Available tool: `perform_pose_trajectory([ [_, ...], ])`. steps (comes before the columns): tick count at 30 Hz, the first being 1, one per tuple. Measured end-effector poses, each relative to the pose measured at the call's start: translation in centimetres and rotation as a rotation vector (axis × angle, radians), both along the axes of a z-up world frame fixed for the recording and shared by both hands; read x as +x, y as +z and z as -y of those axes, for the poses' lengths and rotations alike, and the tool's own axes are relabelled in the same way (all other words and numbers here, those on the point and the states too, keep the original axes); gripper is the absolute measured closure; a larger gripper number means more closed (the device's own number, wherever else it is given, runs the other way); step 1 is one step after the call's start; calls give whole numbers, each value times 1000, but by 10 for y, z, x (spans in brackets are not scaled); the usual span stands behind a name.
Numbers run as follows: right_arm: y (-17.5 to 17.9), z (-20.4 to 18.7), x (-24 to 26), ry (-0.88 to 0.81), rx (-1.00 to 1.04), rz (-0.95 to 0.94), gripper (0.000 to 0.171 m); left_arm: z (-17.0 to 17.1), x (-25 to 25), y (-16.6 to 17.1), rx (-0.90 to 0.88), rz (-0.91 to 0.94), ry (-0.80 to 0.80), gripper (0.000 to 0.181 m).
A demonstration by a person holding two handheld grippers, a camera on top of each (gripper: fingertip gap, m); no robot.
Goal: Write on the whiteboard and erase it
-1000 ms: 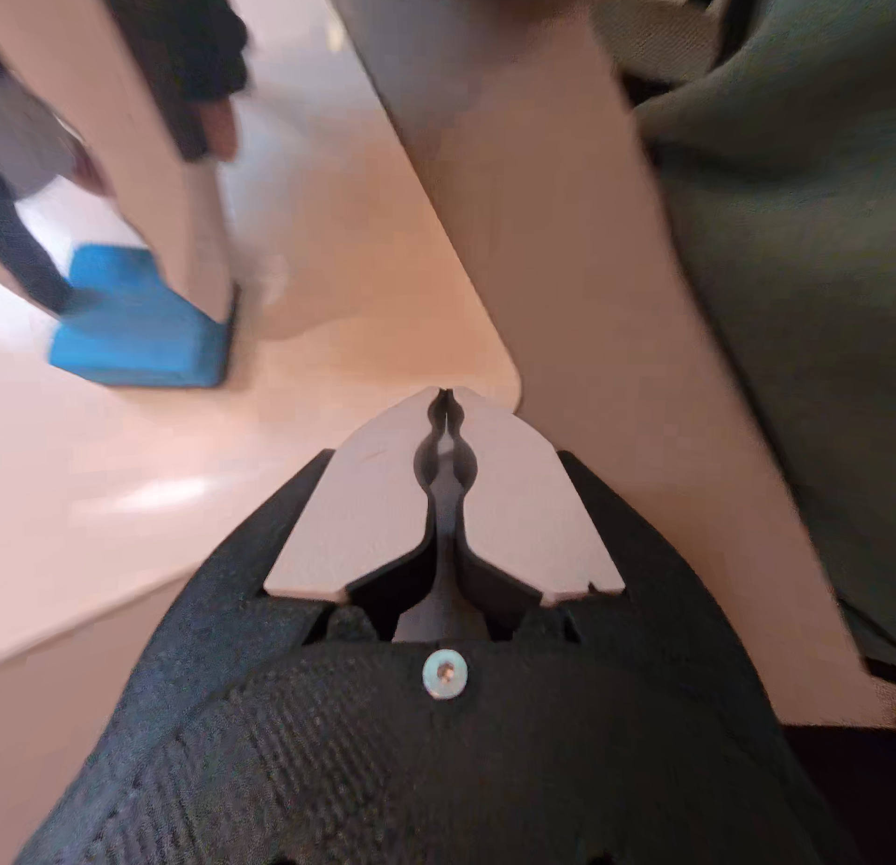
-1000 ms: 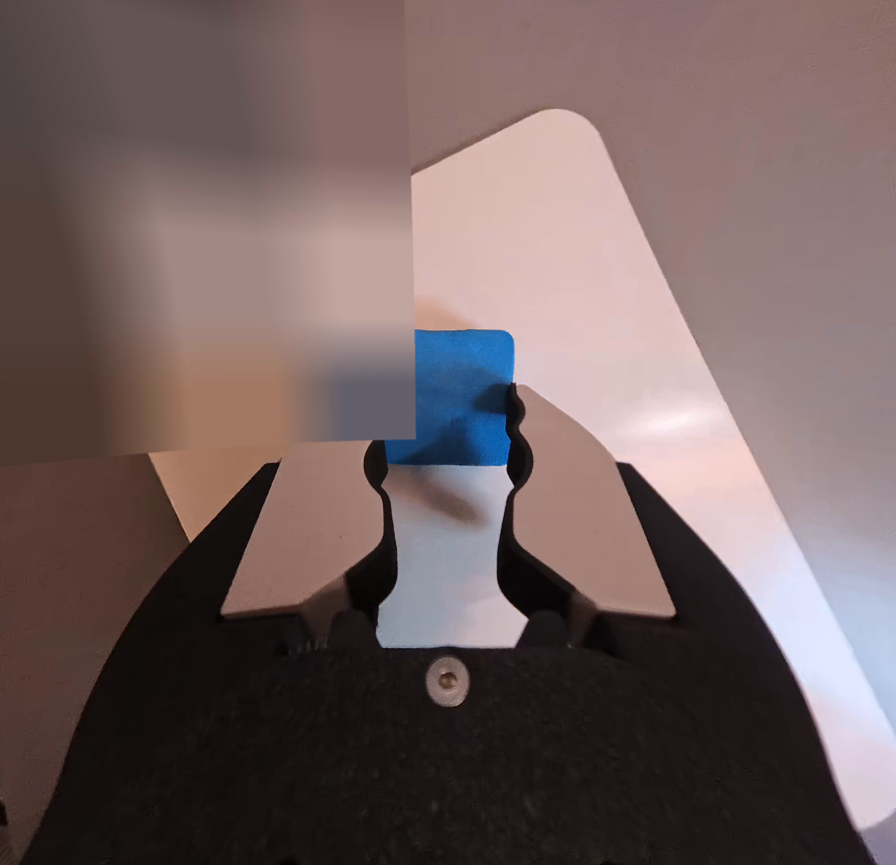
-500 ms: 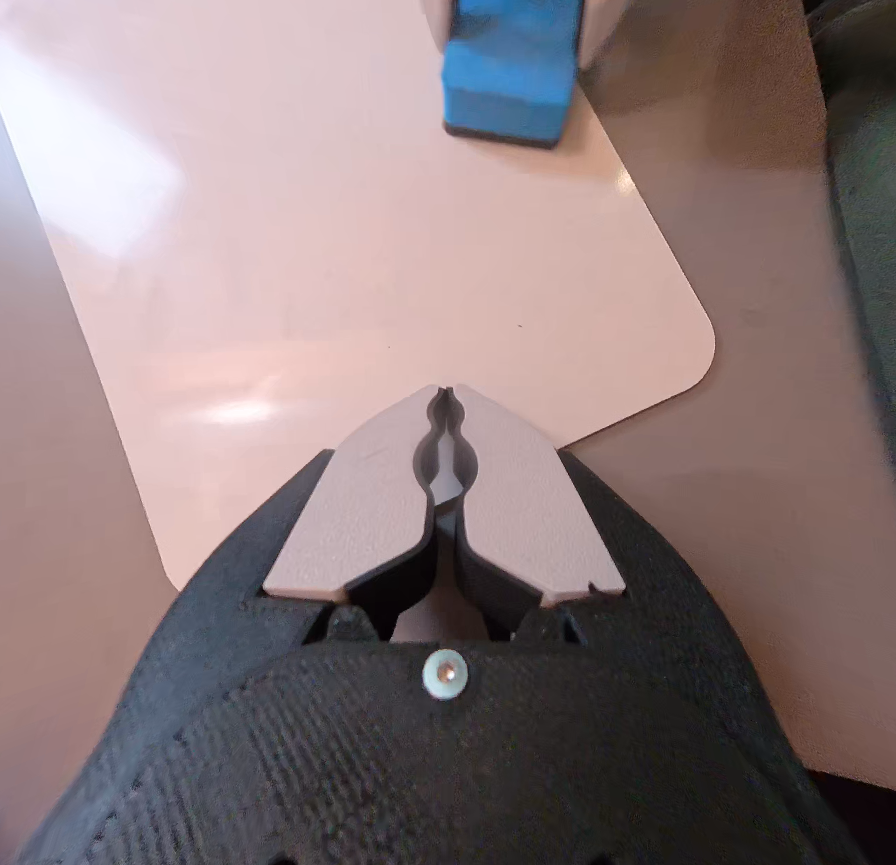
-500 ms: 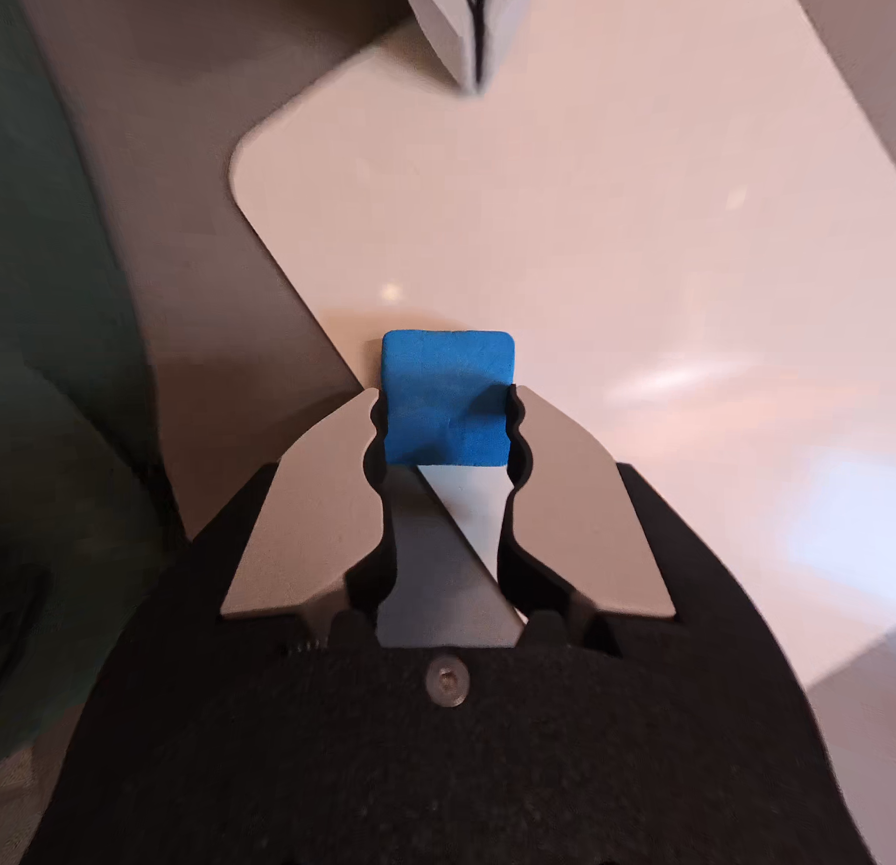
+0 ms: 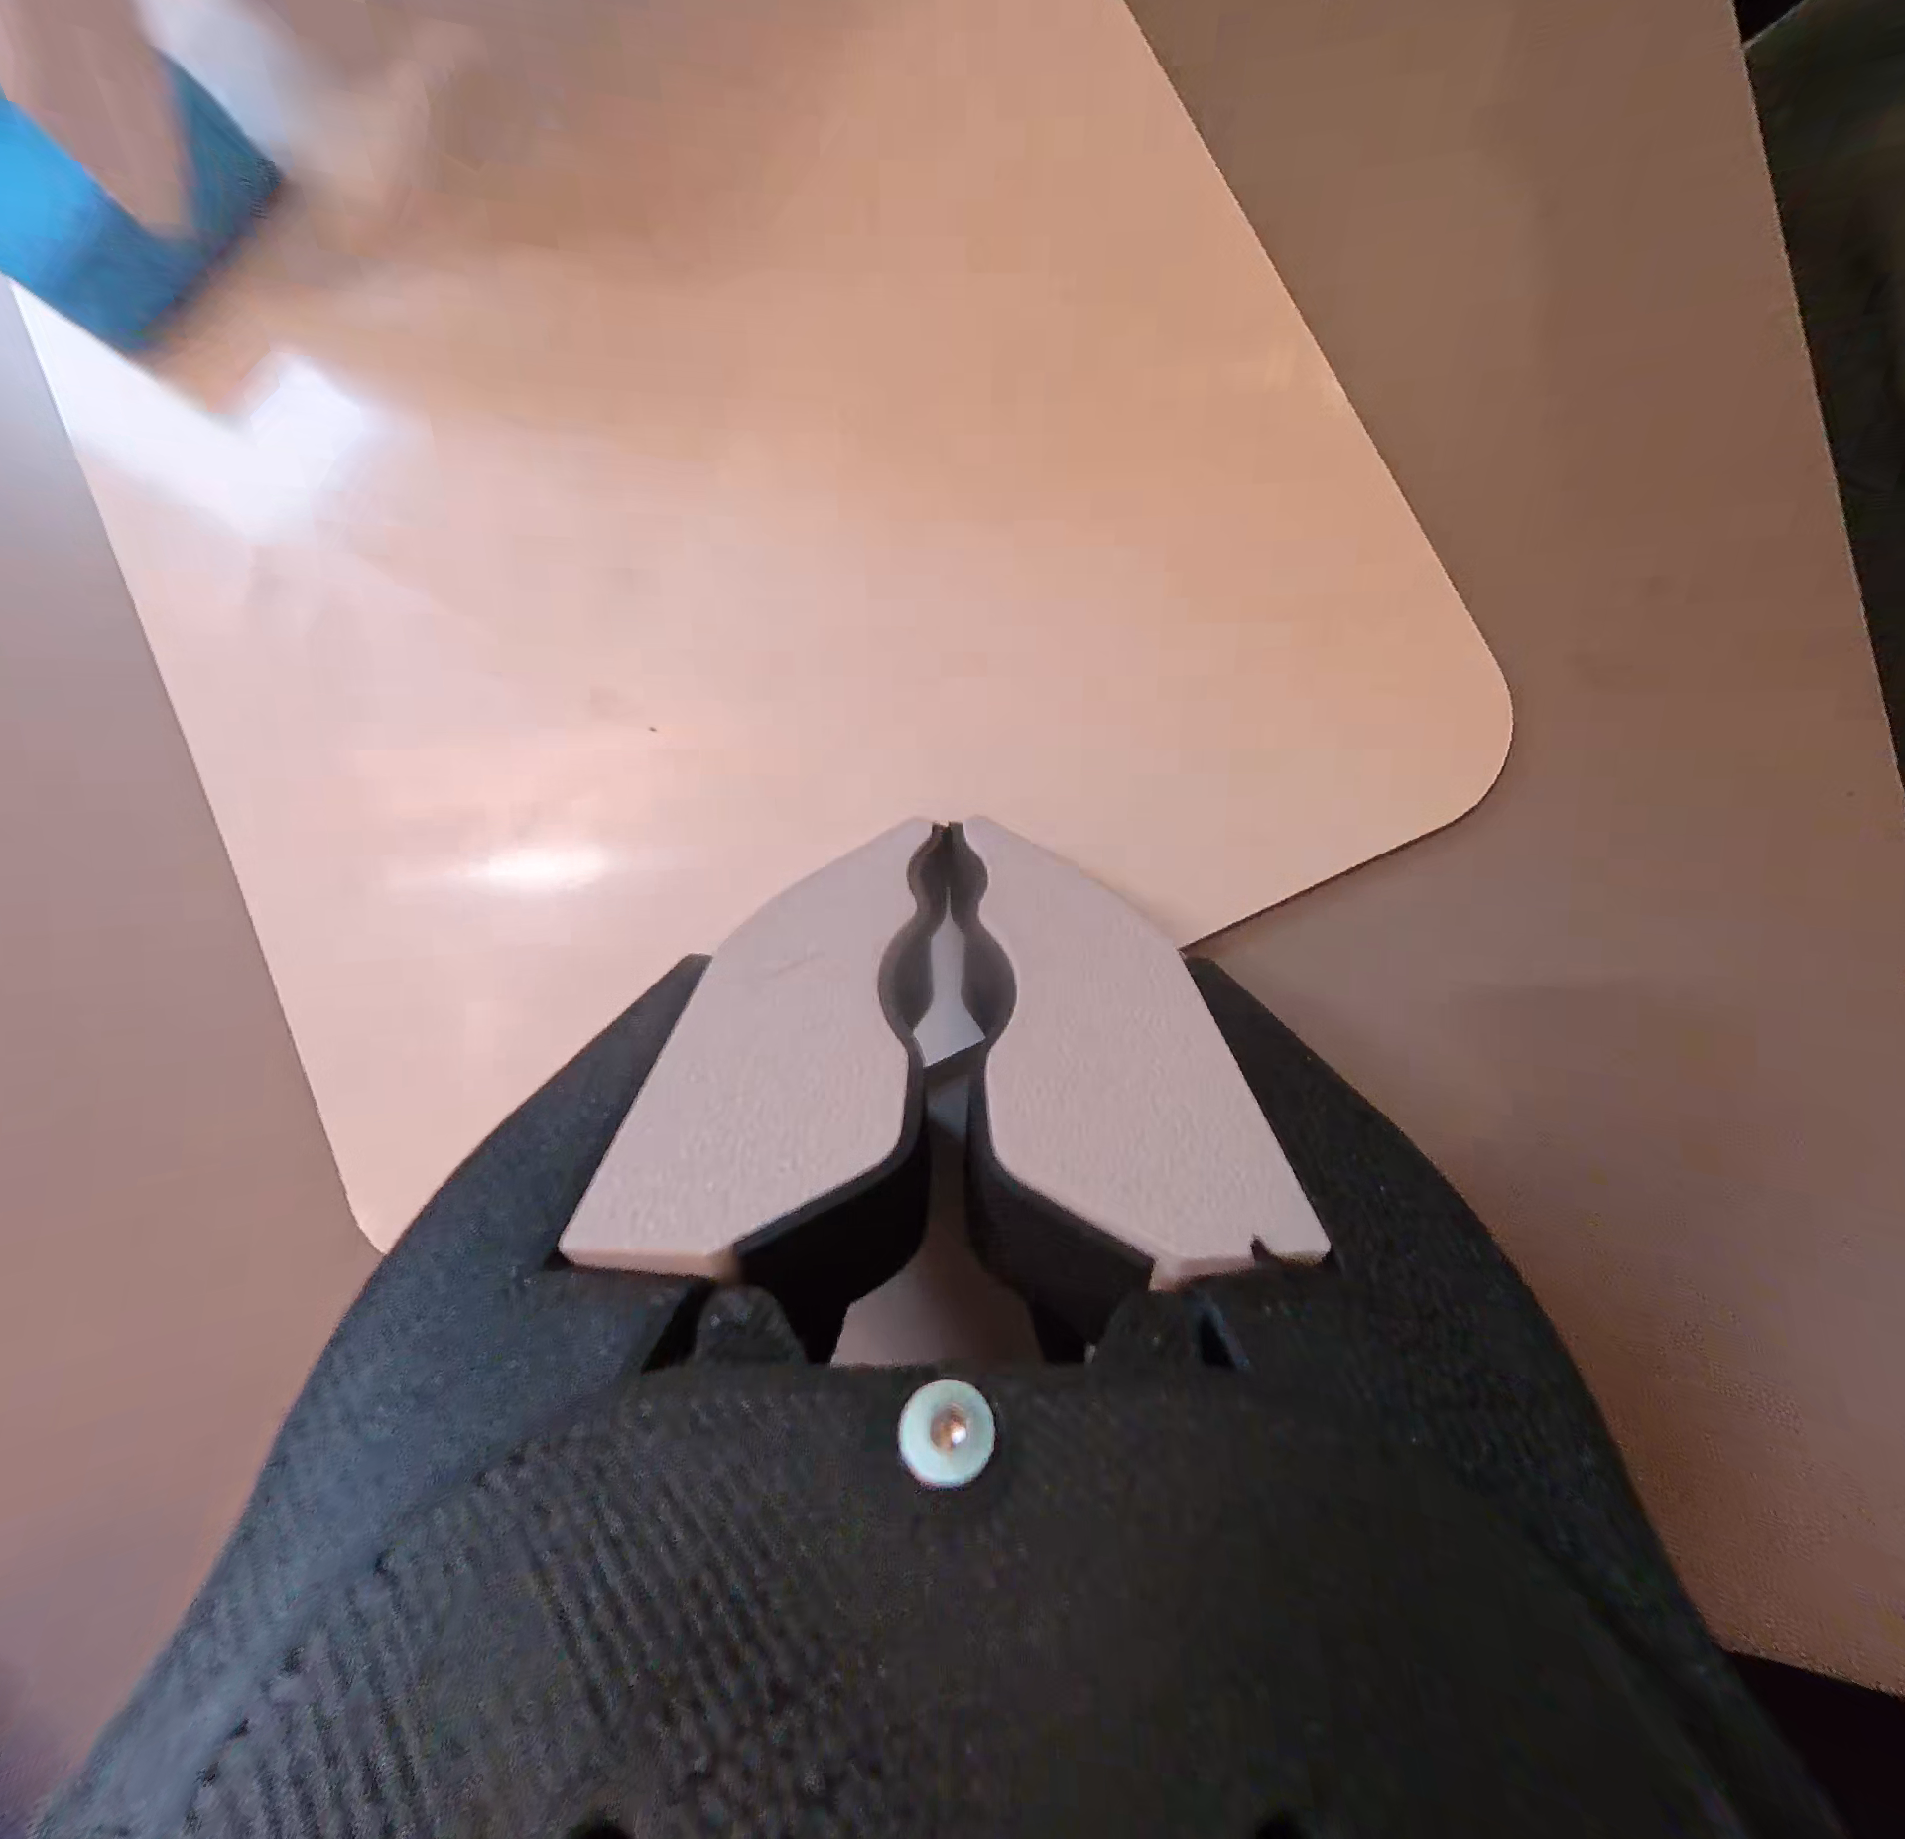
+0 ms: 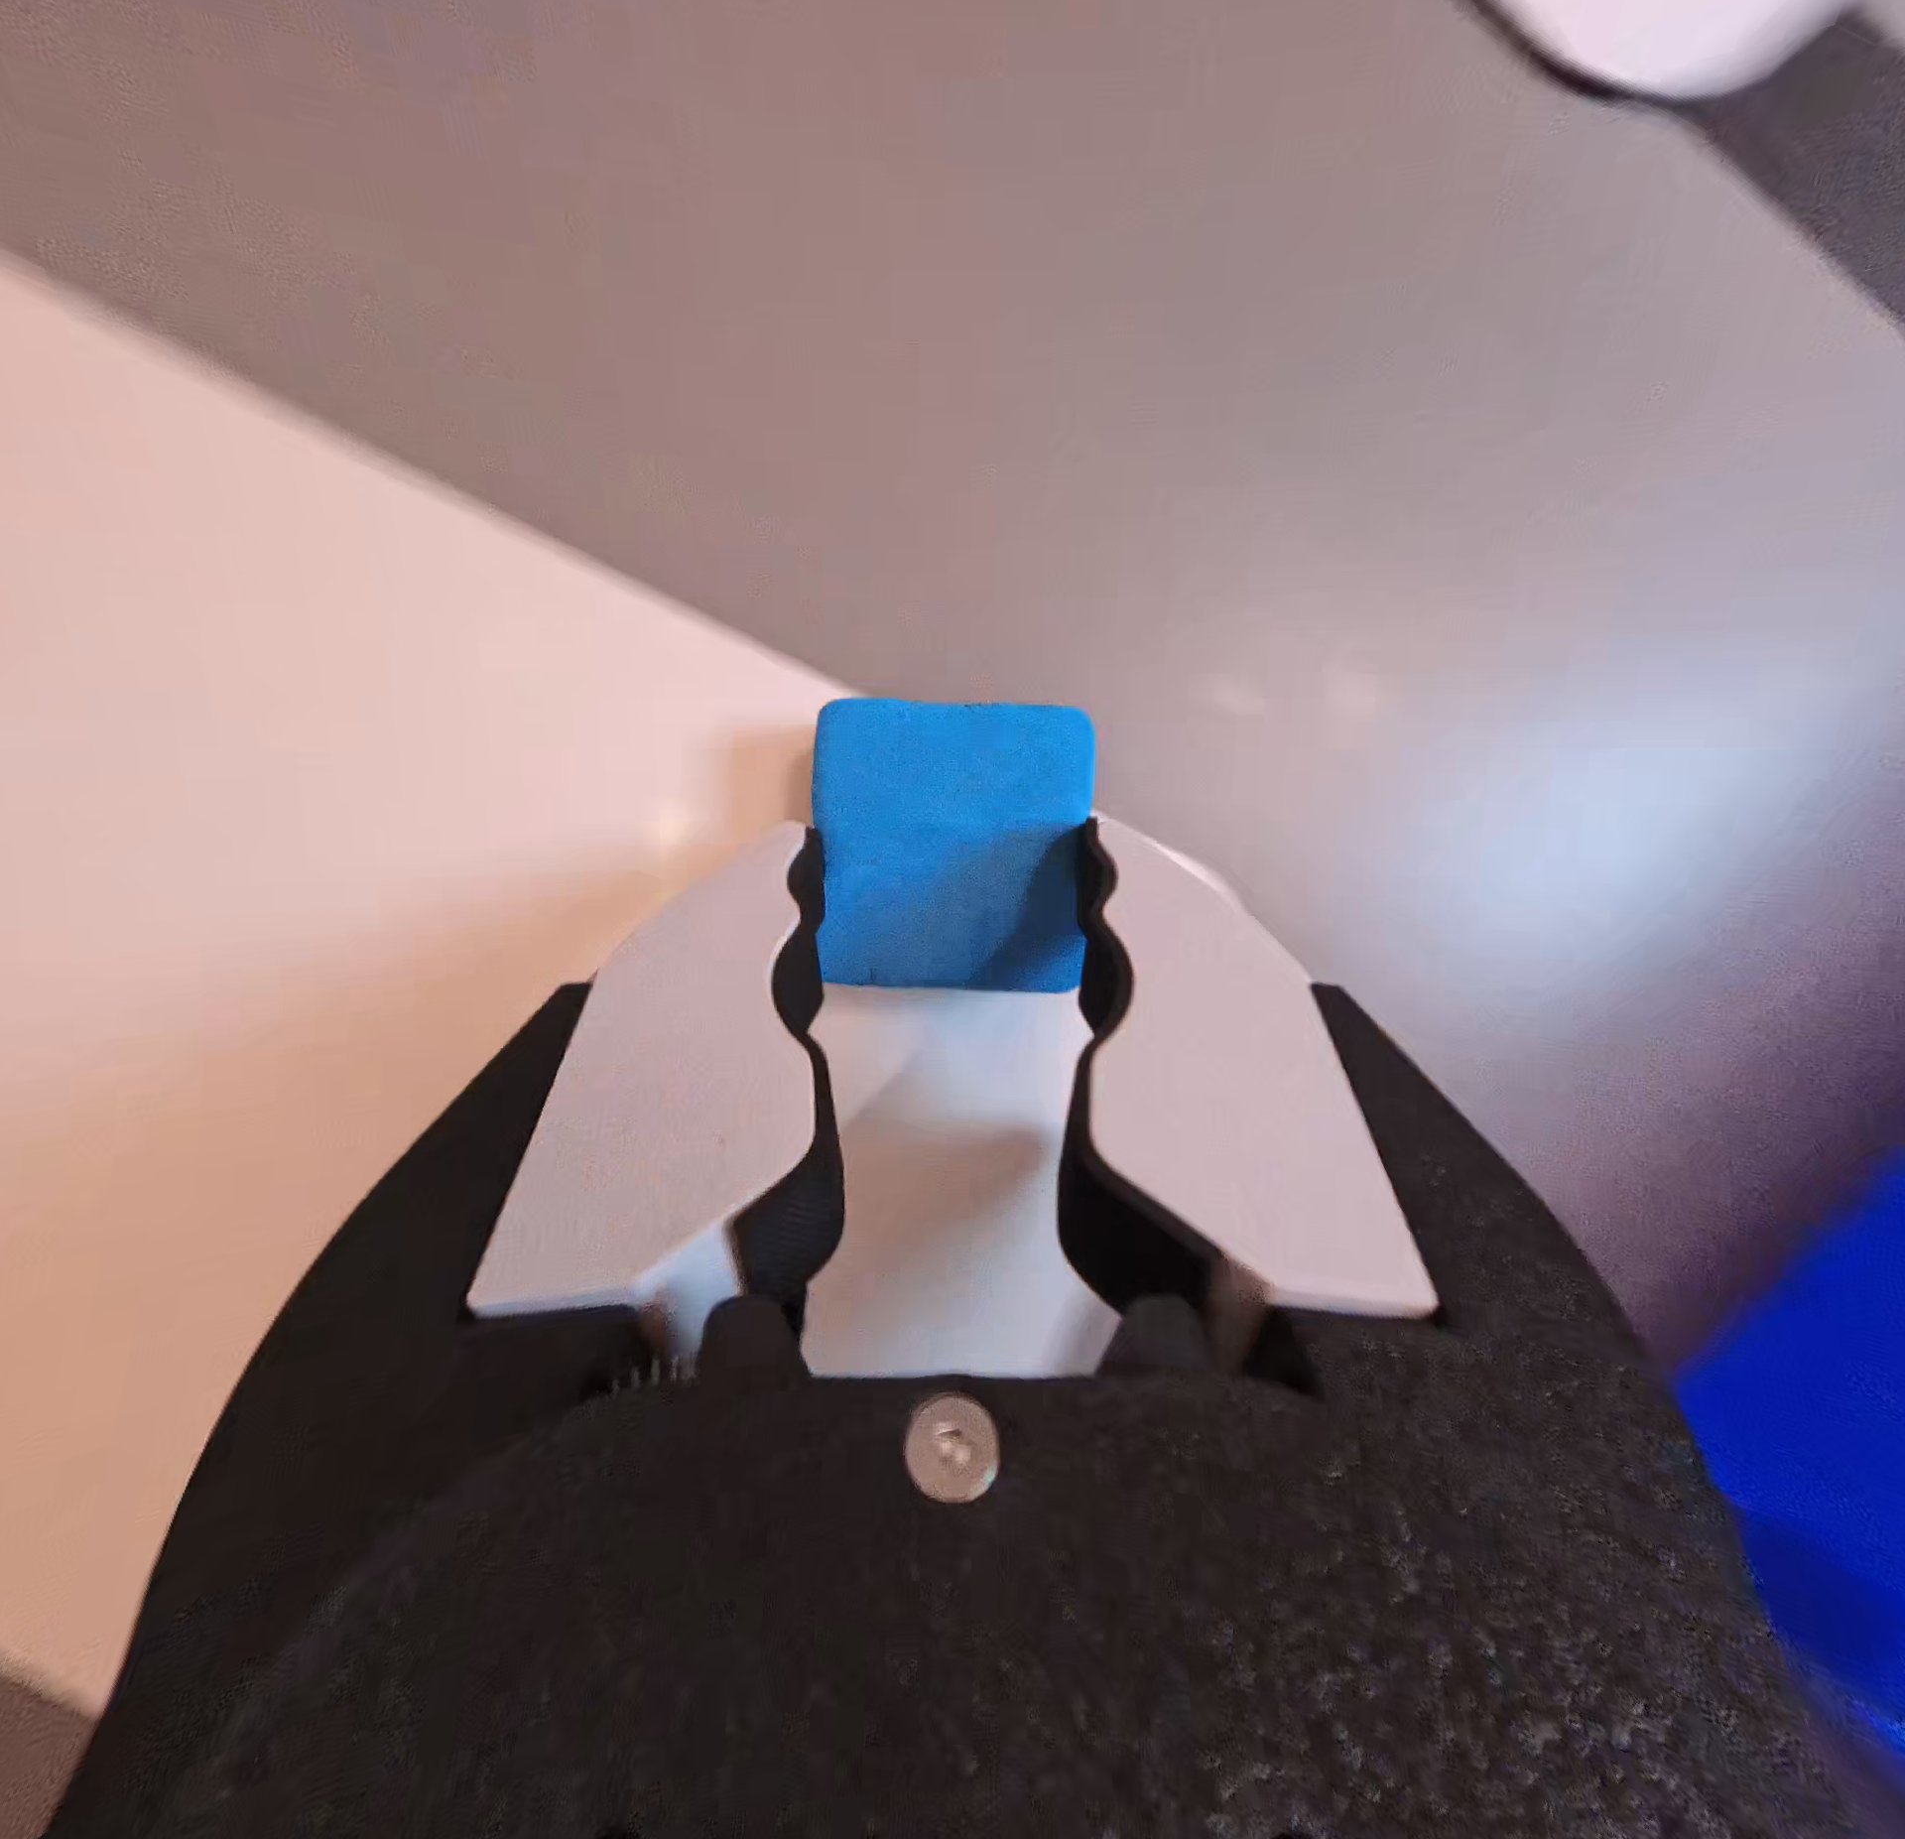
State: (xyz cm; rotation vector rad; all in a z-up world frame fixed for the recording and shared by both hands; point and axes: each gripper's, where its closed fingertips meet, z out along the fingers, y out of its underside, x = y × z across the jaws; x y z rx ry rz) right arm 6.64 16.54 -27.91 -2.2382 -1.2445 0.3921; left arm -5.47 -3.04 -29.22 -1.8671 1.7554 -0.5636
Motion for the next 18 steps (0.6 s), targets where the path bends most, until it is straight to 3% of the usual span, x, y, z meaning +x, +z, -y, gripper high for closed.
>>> perform_pose_trajectory([
  [2,0,-29,42,-139,-12,10,123,0,0,0,4,-1,8,181],
  [4,1,-11,57,-133,-19,46,123,0,0,0,16,-7,16,181],
  [9,0,152,18,143,-39,51,124,-2,1,0,17,-10,30,181],
  [11,1,198,22,194,-26,85,124,-2,1,0,16,-10,31,181],
  [14,0,185,65,60,-35,85,124,-2,0,0,10,-9,32,181],
  [18,1,107,141,-244,-37,99,123,-3,-1,0,35,-24,37,181],
])
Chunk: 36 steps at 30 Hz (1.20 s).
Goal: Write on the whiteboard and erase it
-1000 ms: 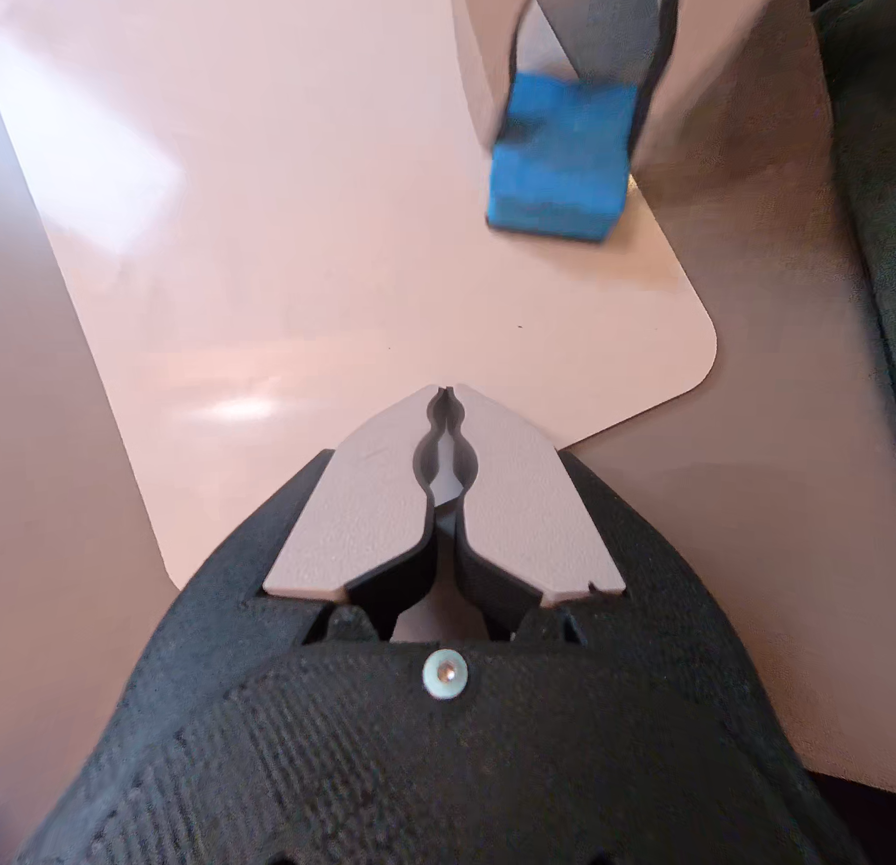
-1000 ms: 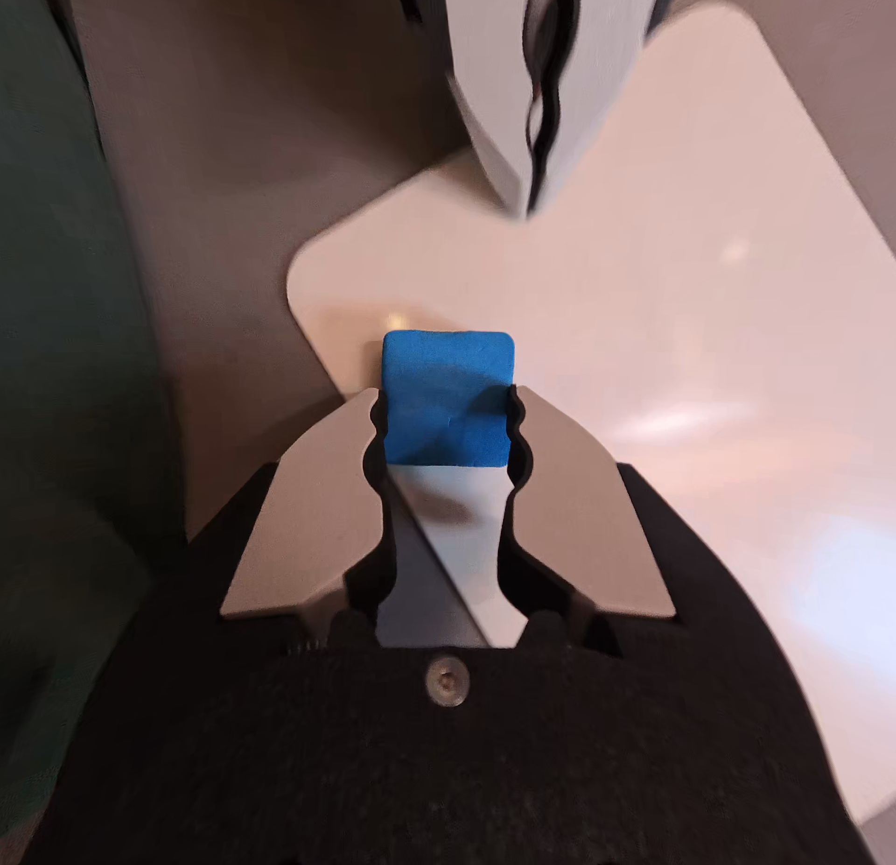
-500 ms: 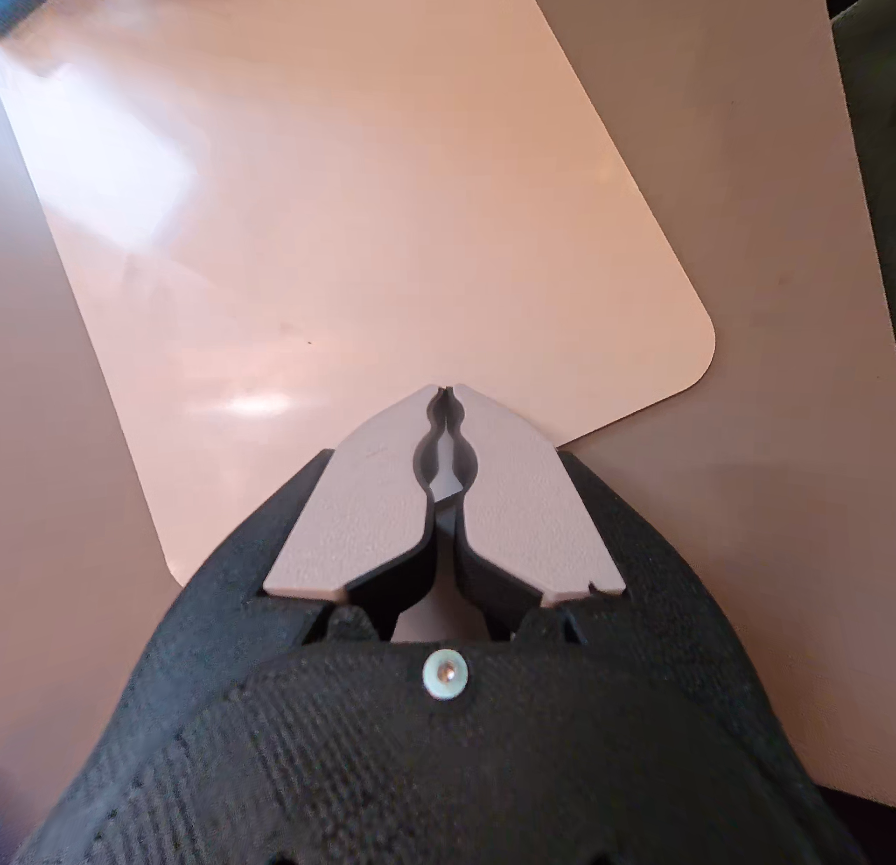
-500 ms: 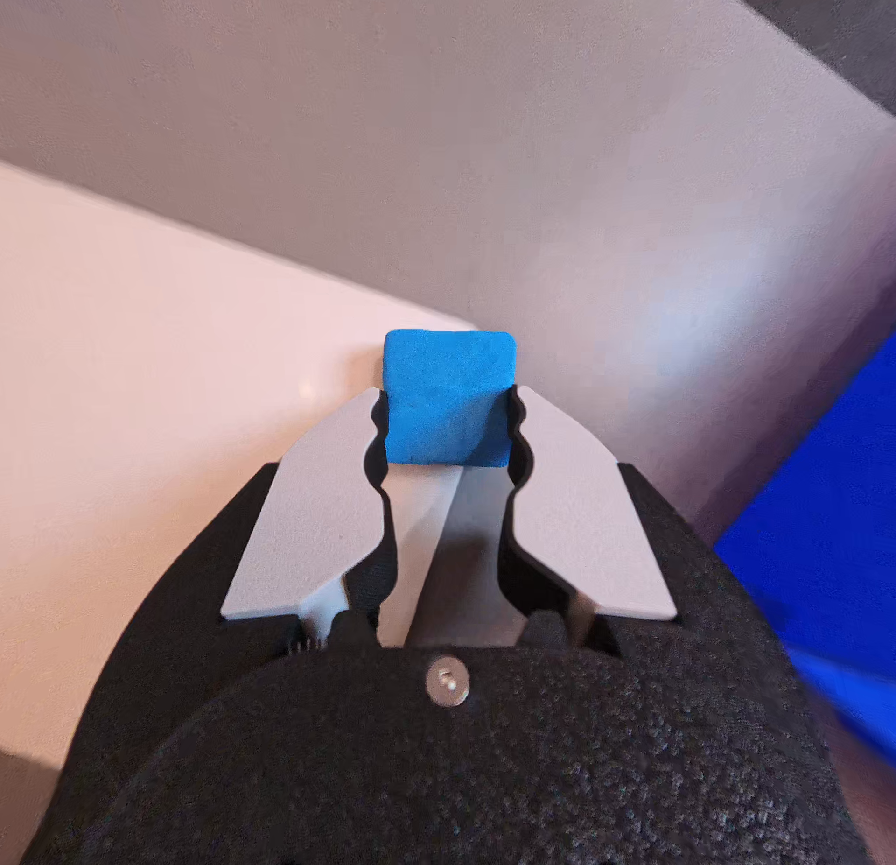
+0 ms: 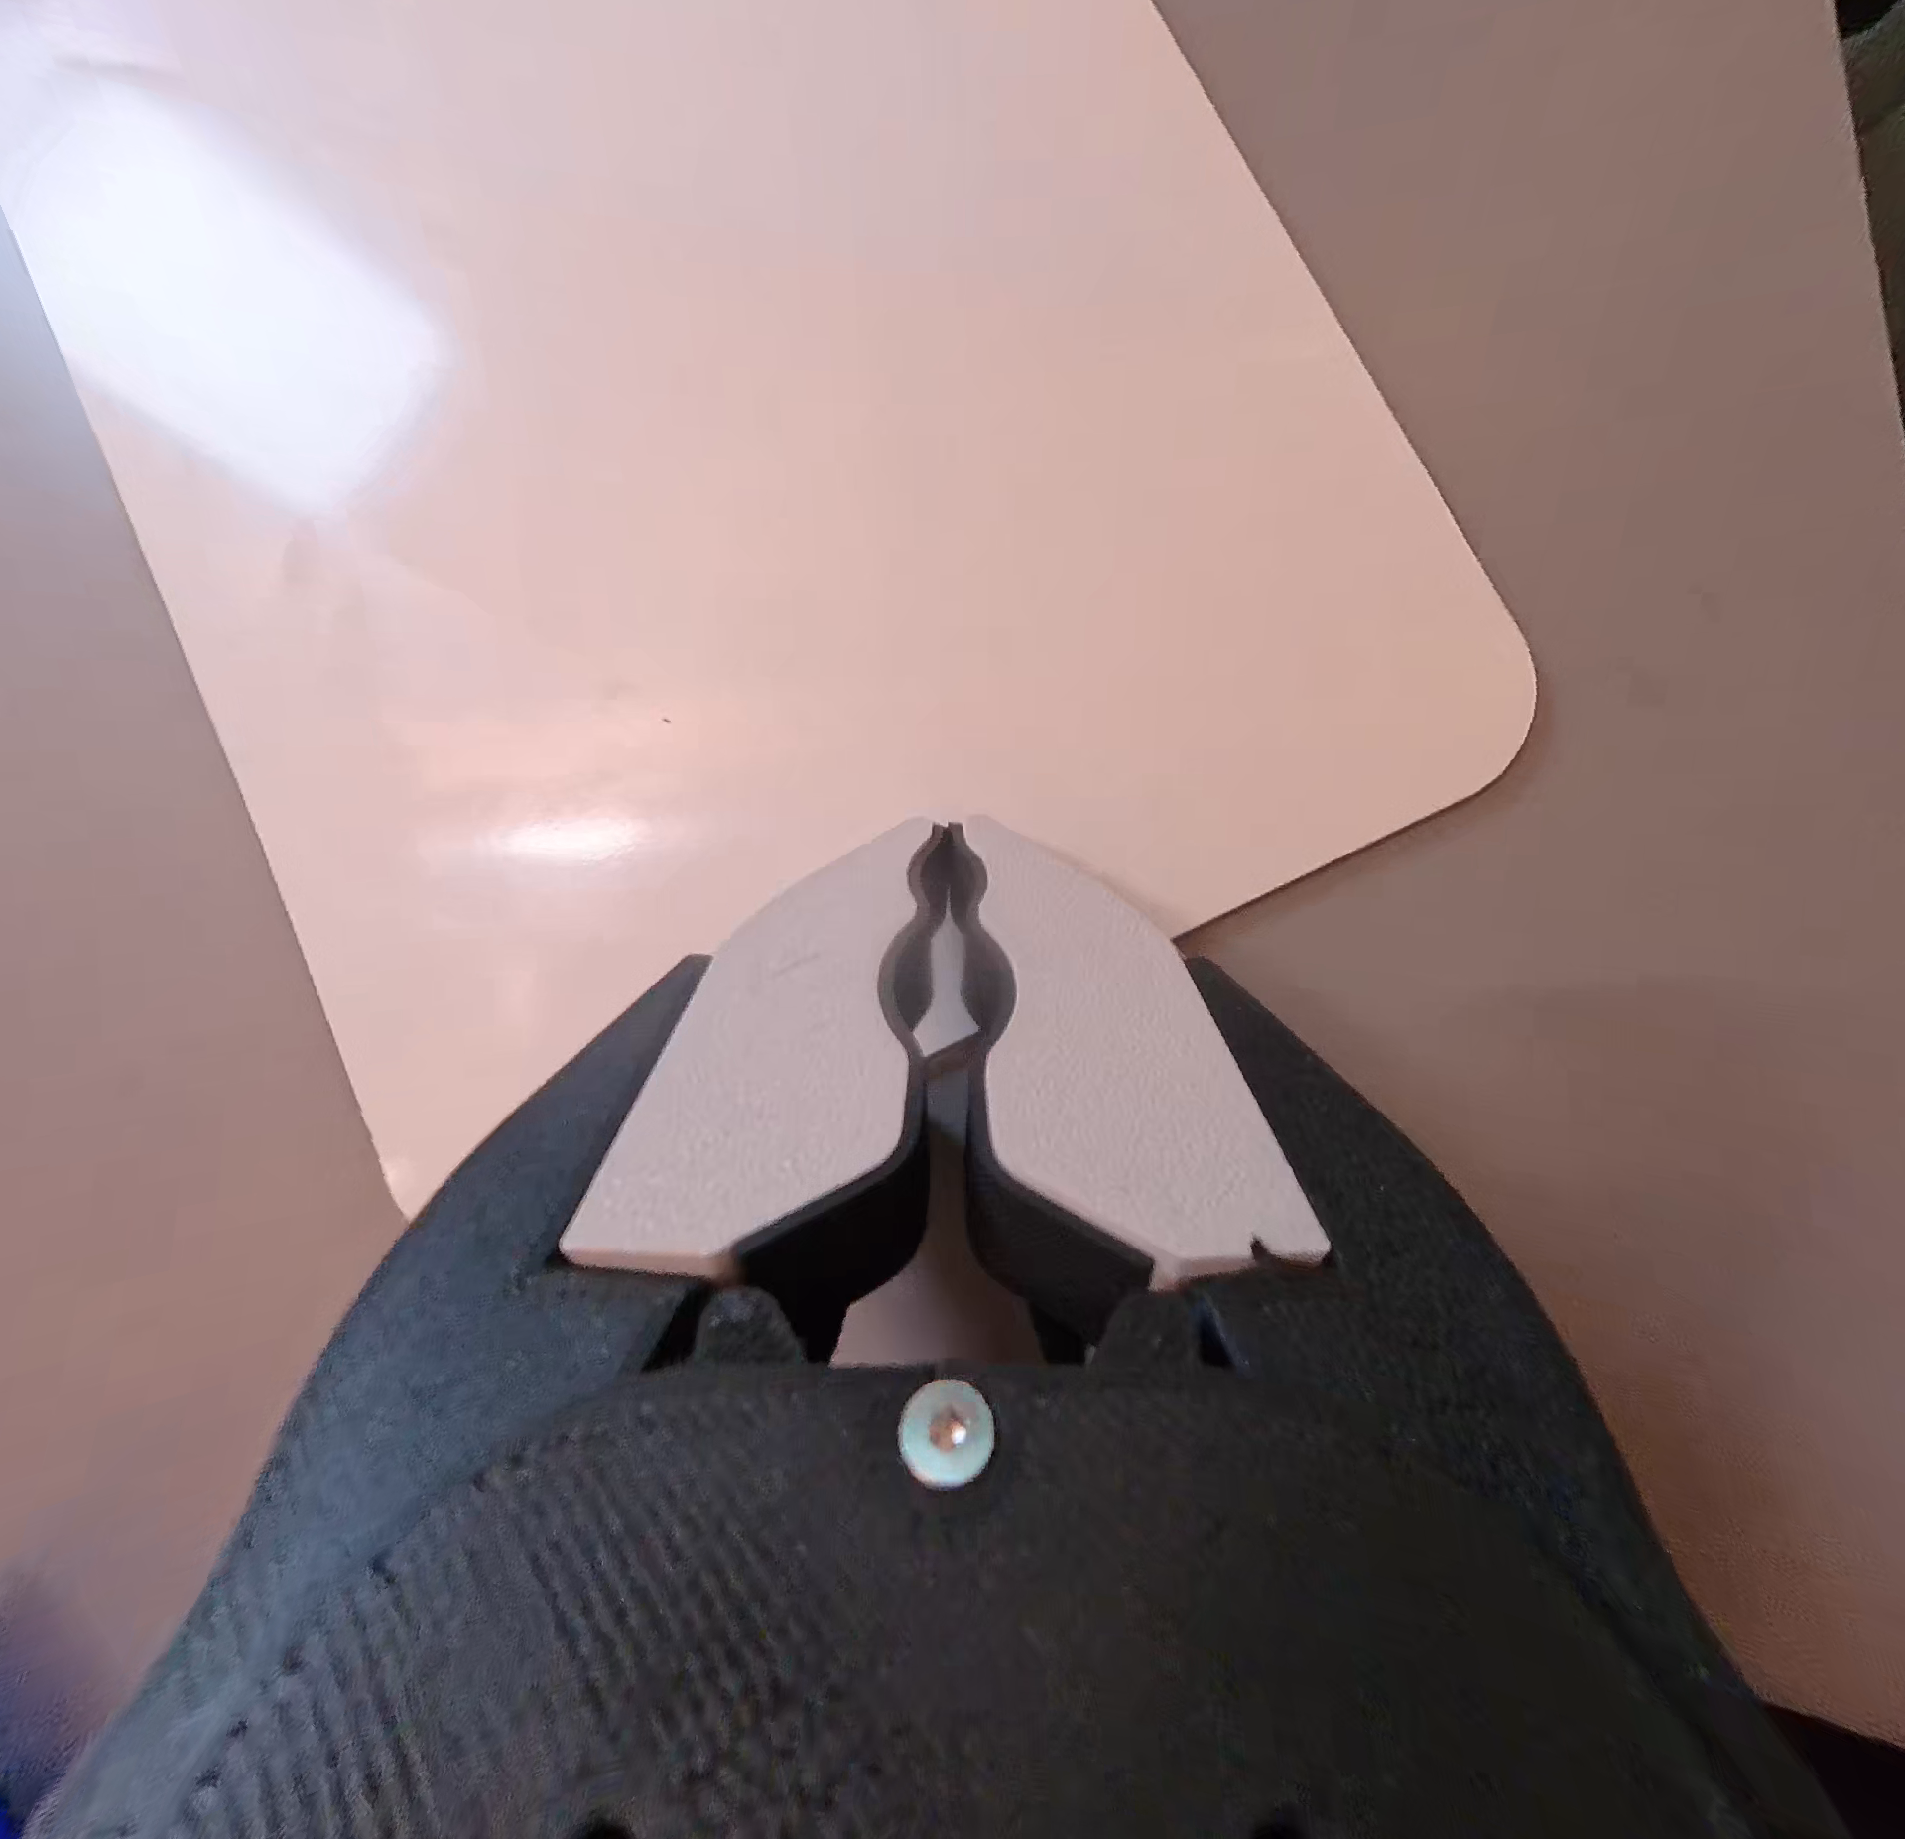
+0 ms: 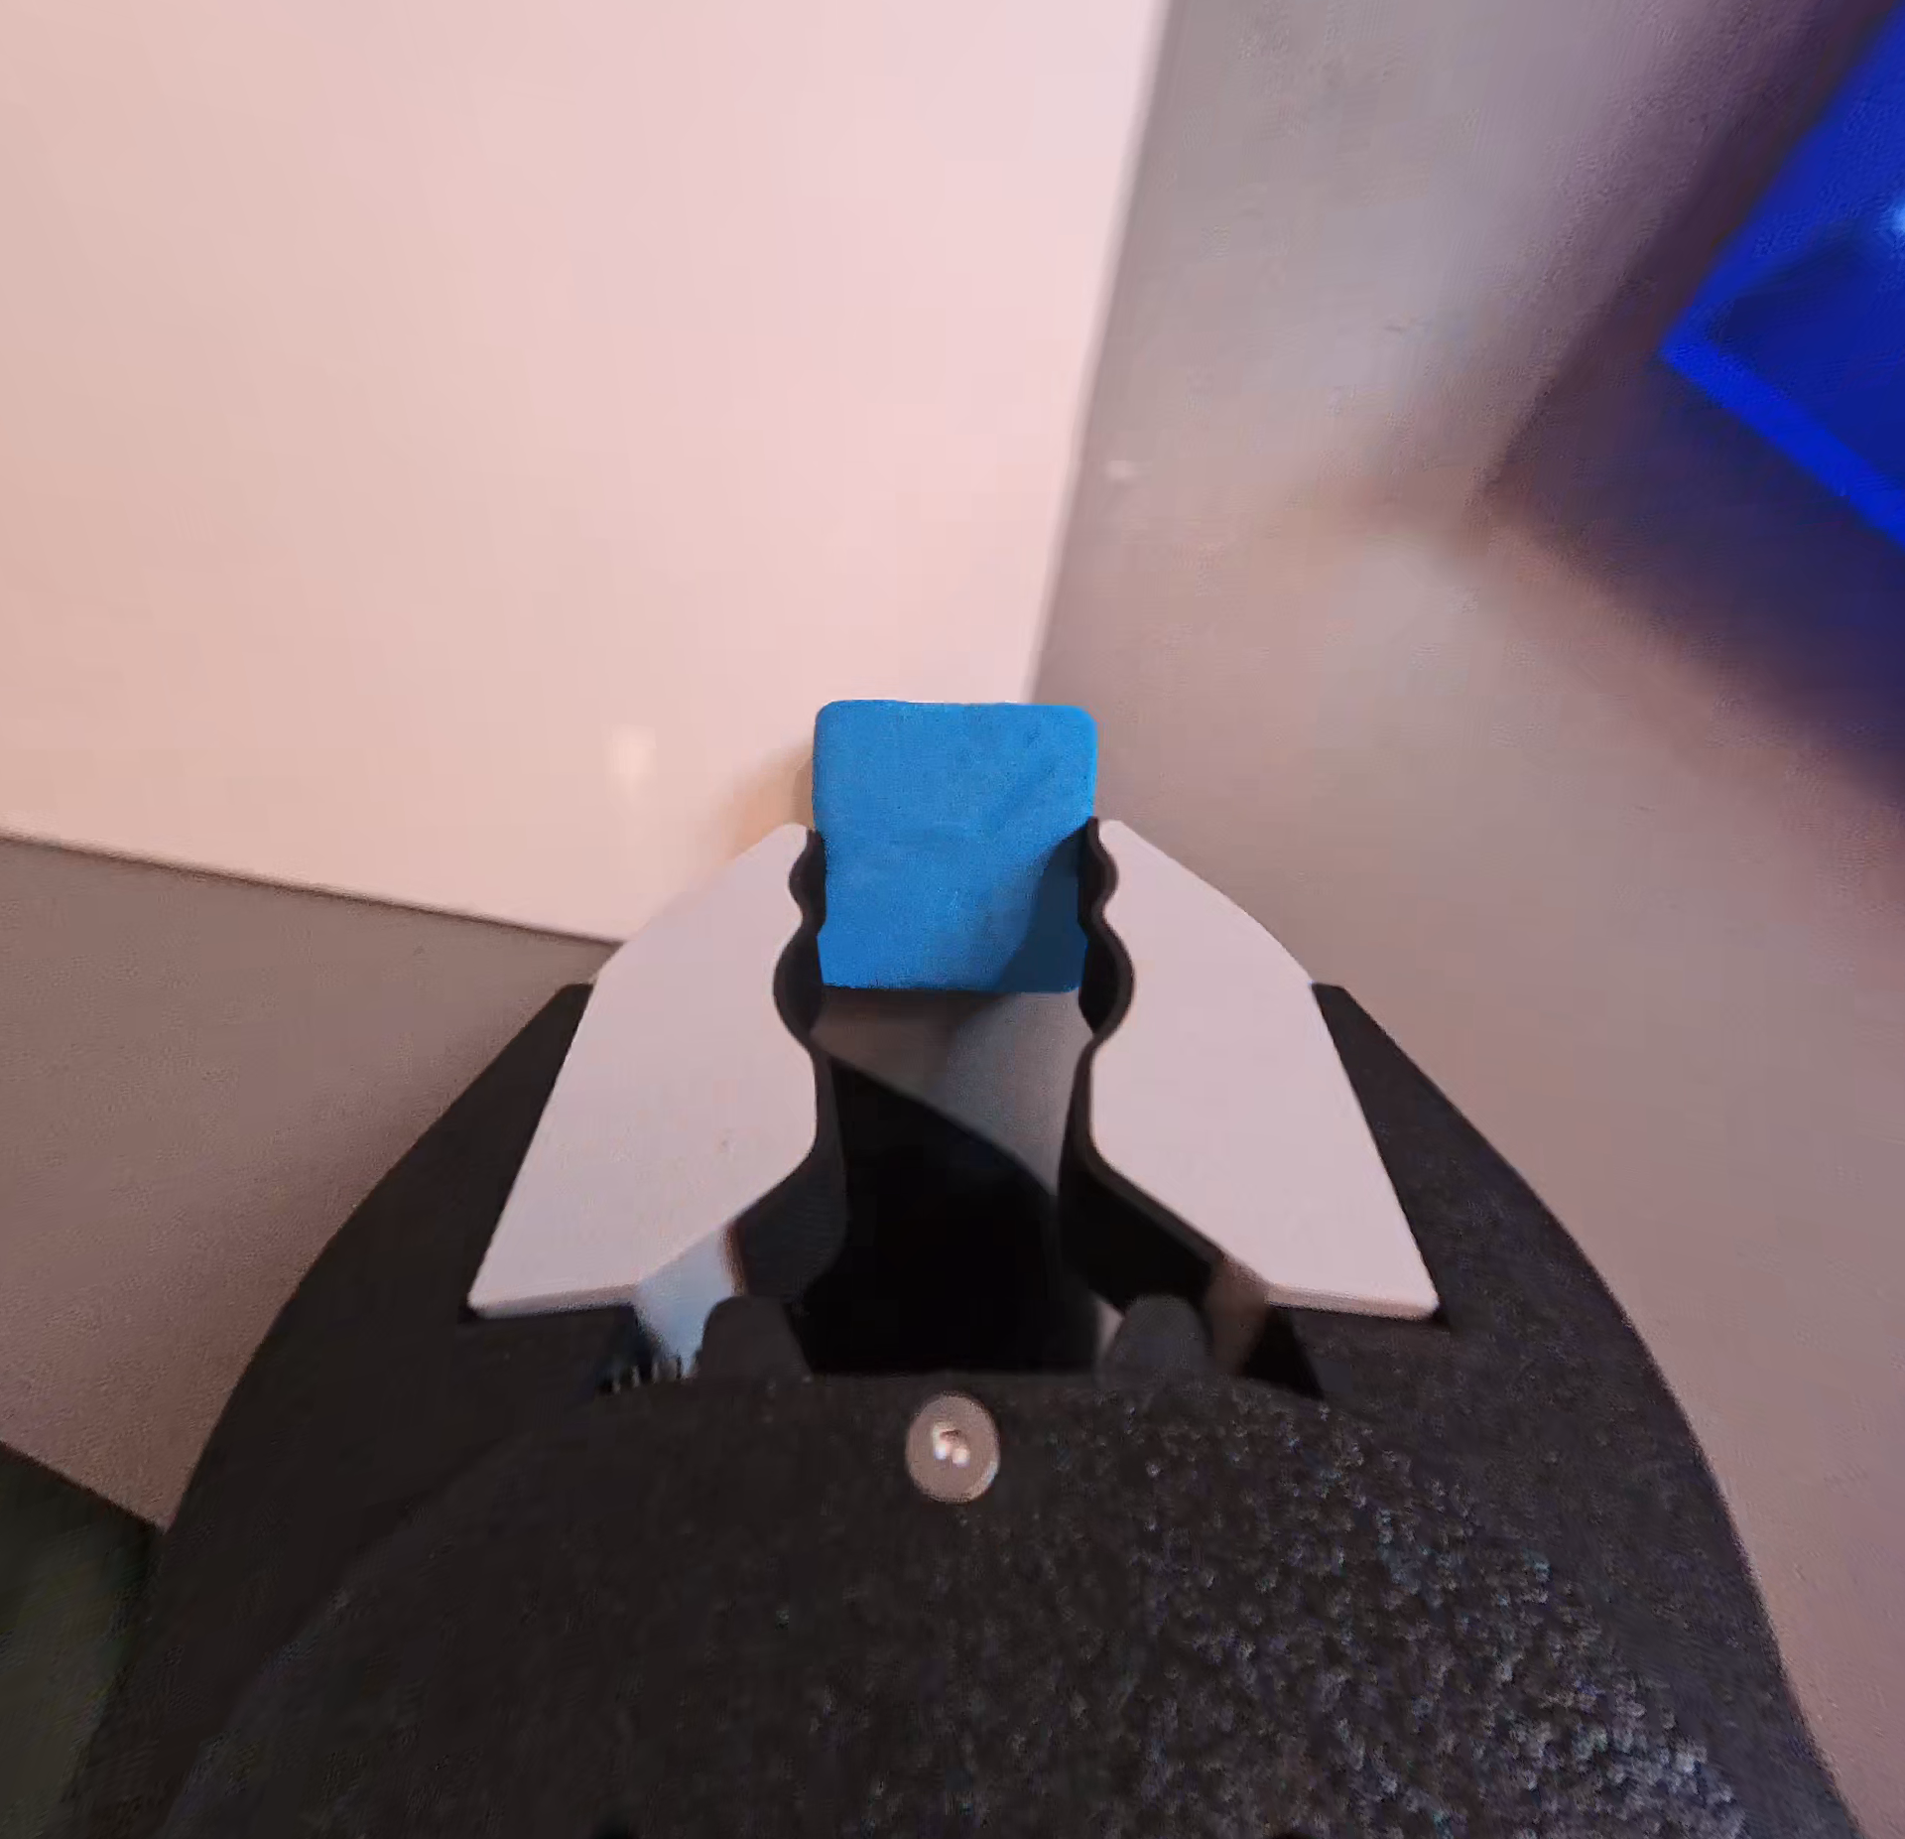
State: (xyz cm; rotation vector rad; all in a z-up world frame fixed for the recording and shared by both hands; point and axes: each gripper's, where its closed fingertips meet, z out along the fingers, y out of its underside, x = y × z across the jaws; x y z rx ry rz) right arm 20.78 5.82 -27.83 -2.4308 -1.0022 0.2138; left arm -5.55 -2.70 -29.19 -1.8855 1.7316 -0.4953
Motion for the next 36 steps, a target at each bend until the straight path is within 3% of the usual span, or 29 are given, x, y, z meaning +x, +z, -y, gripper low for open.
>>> perform_pose_trajectory([
  [2,3,-19,2,3,0,23,123,-4,-3,0,28,-18,14,181],
  [6,25,-59,-60,103,67,-97,123,-11,-11,0,61,-50,47,181],
  [11,34,-166,-90,-65,173,-145,123,-10,-8,0,21,-19,64,181],
  [14,9,-206,-83,-128,157,-67,122,-1,3,9,2,93,5,181],
  [18,-3,-208,-83,-84,224,-24,96,-15,7,57,-38,407,81,181],
  [23,53,-164,-90,-17,383,-244,88,-65,-38,109,52,633,306,181],
  [25,71,-137,-92,30,410,-329,90,-90,-80,136,141,643,461,130],
  [26,77,-126,-93,51,416,-373,92,-99,-103,145,137,615,535,117],
  [27,80,-116,-94,67,417,-414,94,-109,-131,157,163,607,627,117],
  [30,77,-101,-98,90,403,-536,101,-134,-217,176,302,430,863,135],
  [32,61,-95,-101,108,335,-525,100,-143,-259,163,215,224,949,128],
  [36,44,-85,-108,184,328,-451,103,-144,-314,111,-7,-263,916,132],
])
